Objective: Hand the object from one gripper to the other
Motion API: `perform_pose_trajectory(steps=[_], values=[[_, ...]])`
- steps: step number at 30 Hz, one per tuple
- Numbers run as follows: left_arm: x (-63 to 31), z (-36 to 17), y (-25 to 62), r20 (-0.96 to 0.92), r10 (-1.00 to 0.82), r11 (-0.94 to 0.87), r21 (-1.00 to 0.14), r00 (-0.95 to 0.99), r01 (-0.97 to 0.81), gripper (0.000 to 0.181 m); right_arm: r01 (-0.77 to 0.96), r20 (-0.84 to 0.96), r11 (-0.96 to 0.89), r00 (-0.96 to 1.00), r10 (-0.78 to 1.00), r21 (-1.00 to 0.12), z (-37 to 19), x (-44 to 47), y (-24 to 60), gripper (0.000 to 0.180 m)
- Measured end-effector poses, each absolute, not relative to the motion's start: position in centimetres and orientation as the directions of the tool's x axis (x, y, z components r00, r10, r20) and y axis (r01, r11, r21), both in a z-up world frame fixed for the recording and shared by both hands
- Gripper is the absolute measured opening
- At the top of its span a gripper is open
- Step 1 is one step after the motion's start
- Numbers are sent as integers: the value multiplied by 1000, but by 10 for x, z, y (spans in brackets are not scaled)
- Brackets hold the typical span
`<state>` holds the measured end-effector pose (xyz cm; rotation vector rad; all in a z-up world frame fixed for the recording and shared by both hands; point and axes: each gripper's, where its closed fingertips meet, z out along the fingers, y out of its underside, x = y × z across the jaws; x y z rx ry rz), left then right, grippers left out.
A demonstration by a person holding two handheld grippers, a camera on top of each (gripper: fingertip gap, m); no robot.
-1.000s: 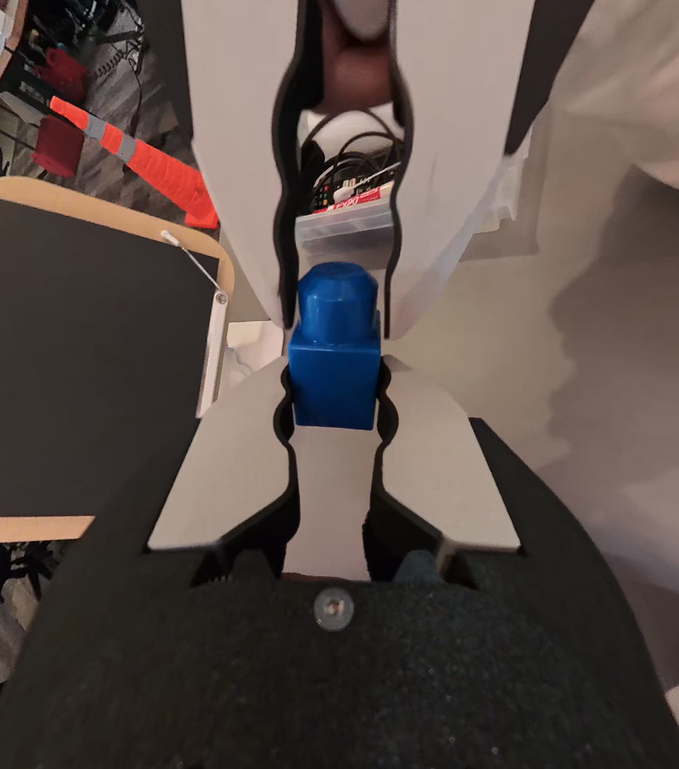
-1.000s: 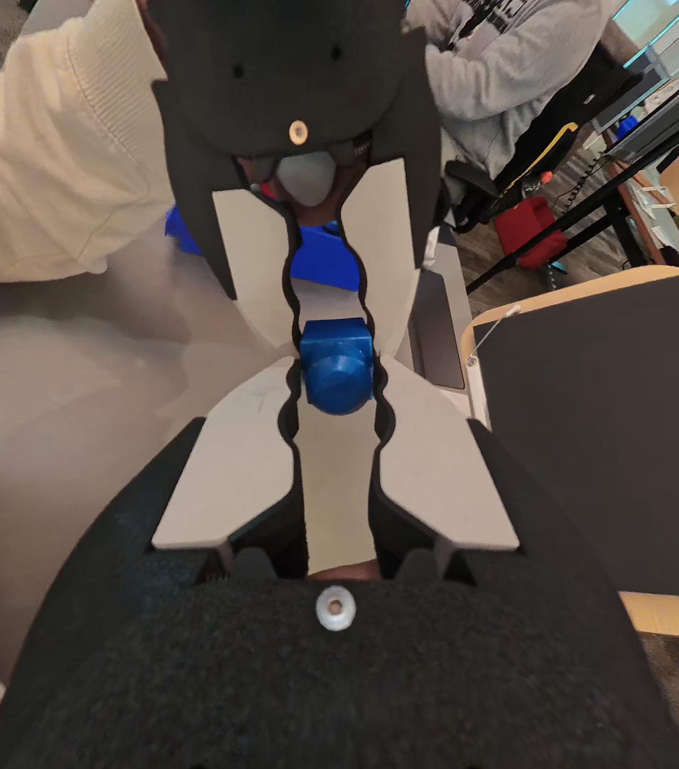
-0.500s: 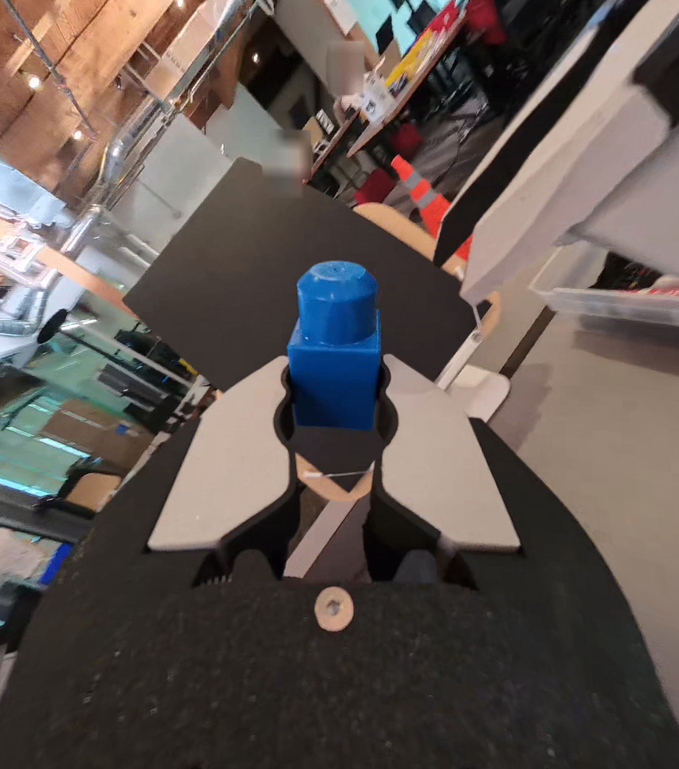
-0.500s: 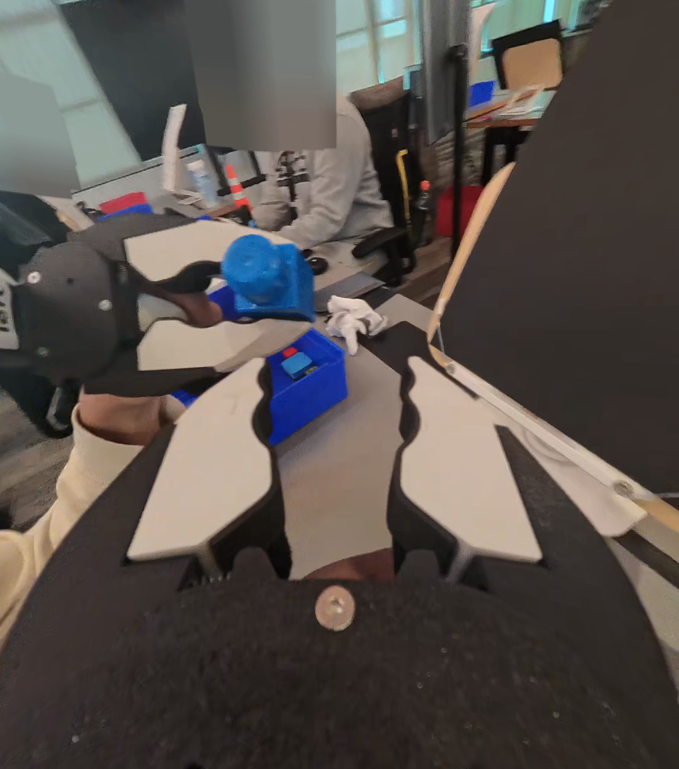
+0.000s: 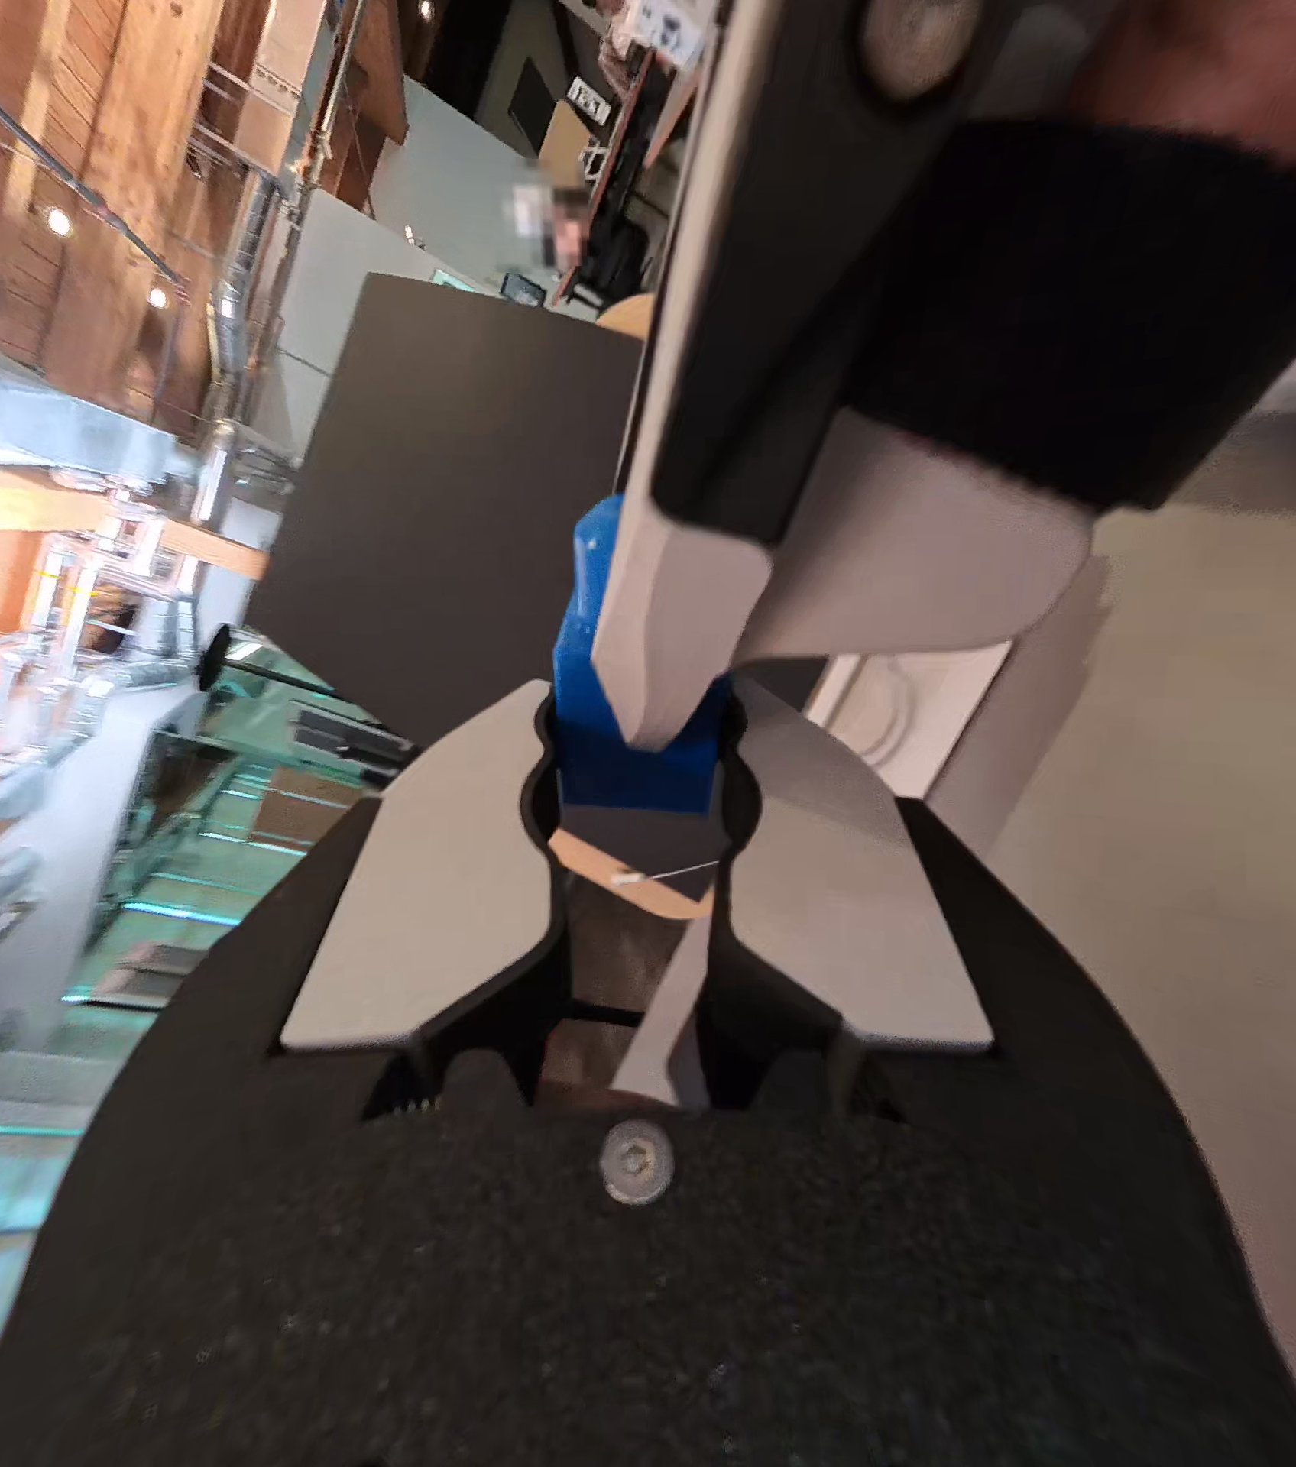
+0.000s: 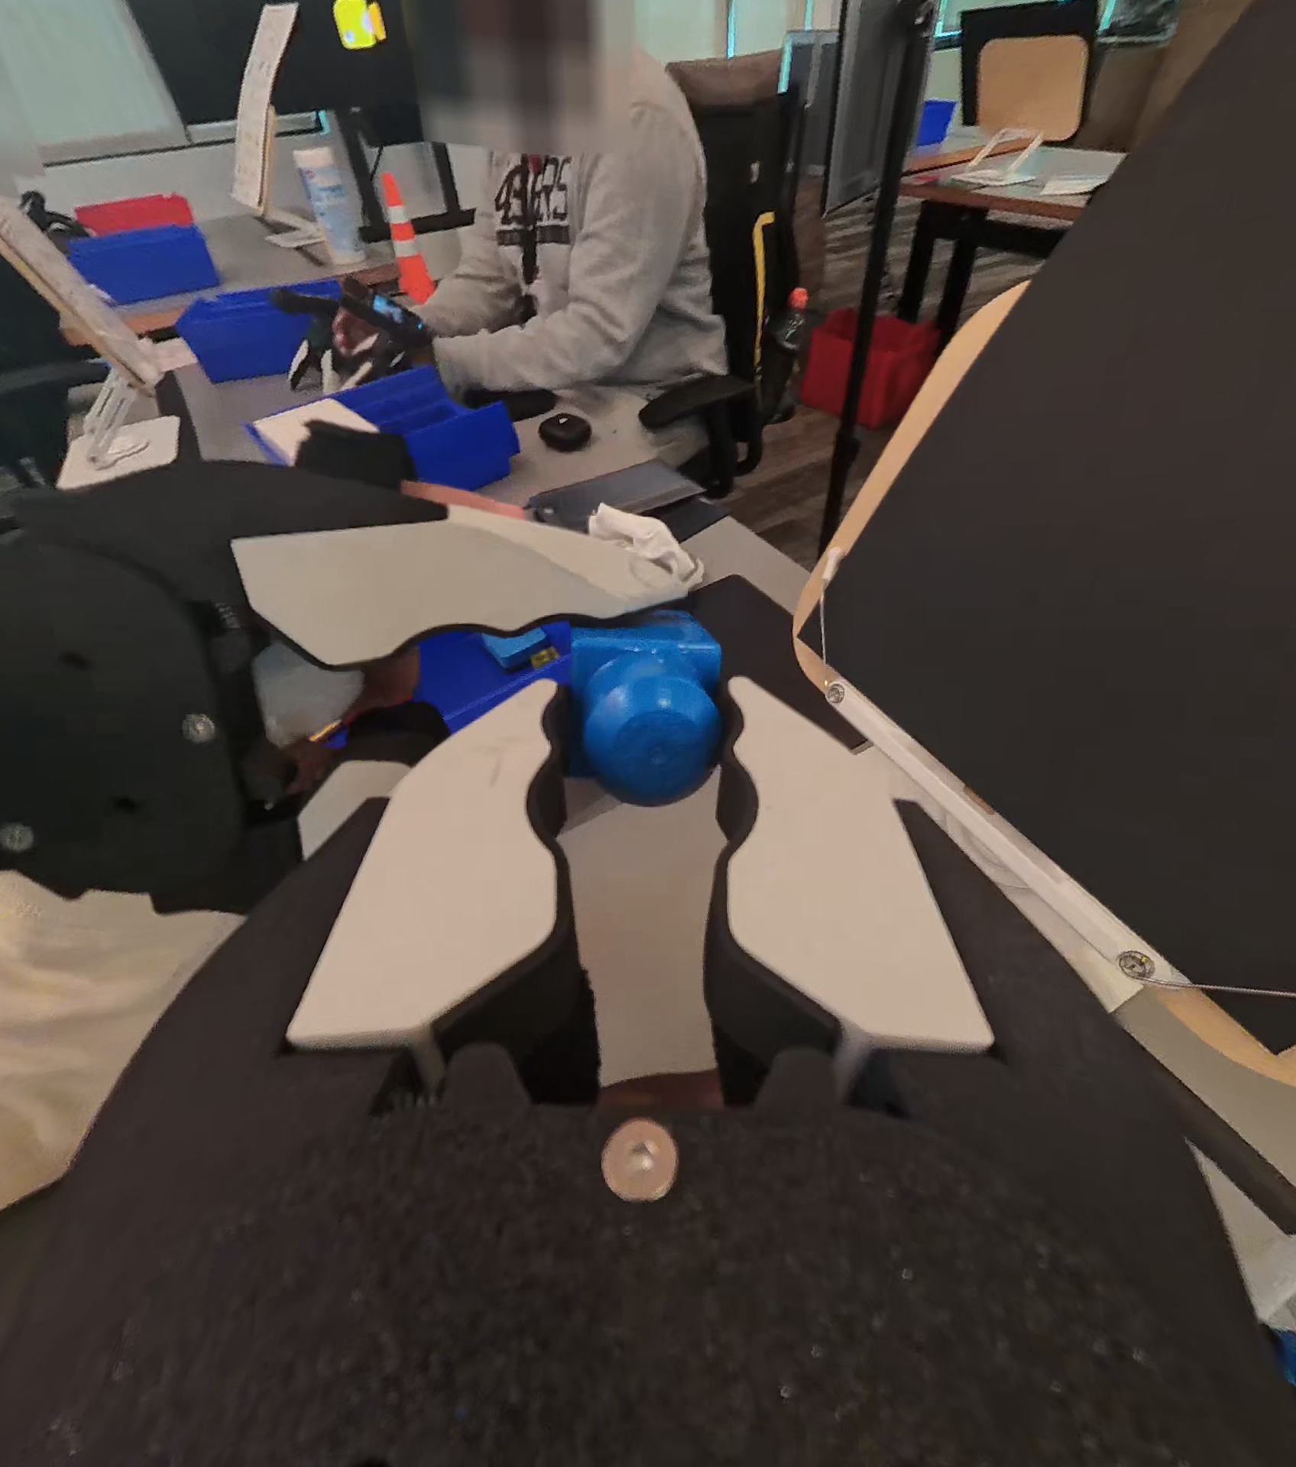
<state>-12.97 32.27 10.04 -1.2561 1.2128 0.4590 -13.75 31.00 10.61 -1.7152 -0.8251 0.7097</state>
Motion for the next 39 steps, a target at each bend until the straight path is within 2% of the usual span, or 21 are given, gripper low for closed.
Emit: perform_pose_trajectory(steps=[2, 4, 6, 9, 11, 15, 17, 20, 23, 28, 31, 35, 38, 39], values=[[-127, 100, 316, -822, -403, 316, -538, 403, -781, 36, 191, -45, -190, 581, 812, -963, 111, -123, 309, 34], [-126, 102, 309, -750, -492, 298, -623, 443, -723, 18, 201, -3, -164, 624, 781, -966, 120, -90, 309, 34], [-126, 103, 301, -651, -589, 261, -714, 479, -650, 23, 286, 112, -147, 722, 682, -947, 120, -39, 310, 34], [-124, 92, 291, -517, -728, 188, -782, 451, -594, 30, 482, 335, -263, 828, 450, -836, 94, 50, 311, 34], [-120, 86, 288, -465, -772, 167, -806, 433, -568, 32, 561, 374, -404, 808, 454, -722, 56, 87, 300, 34], [-98, 59, 275, -247, -899, 40, -869, 363, -493, 34, 606, 144, -660, 775, 615, -444, -37, 110, 266, 34], [-93, 38, 275, -146, -920, -58, -867, 363, -496, 38, 647, 72, -697, 747, 661, -310, -68, 112, 252, 34], [-97, 5, 281, -33, -912, -216, -809, 409, -546, 37, 750, -41, -624, 632, 774, -221, -100, 96, 237, 34], [-108, -20, 267, 124, -902, -356, -756, 414, -549, 32, 858, -46, -506, 504, 863, -91, -131, 95, 224, 34], [-138, -35, 215, 387, -841, -527, -744, 379, -410, 35, 900, -116, -436, 430, 895, -31, -165, 89, 218, 34], [-165, -47, 180, 354, -832, -522, -761, 427, -385, 37, 907, -150, -419, 409, 900, -44, -173, 82, 219, 34], [-207, -58, 140, 156, -795, -409, -851, 586, -328, 56, 919, -110, -389, 381, 918, -63, -173, 79, 220, 34], [-231, -67, 108, 118, -731, -380, -888, 673, -258, 65, 920, -63, -389, 386, 920, -39, -178, 80, 222, 37], [-237, -71, 99, 115, -715, -376, -895, 690, -241, 66, 918, -36, -396, 395, 918, -23, -176, 82, 224, 44]])
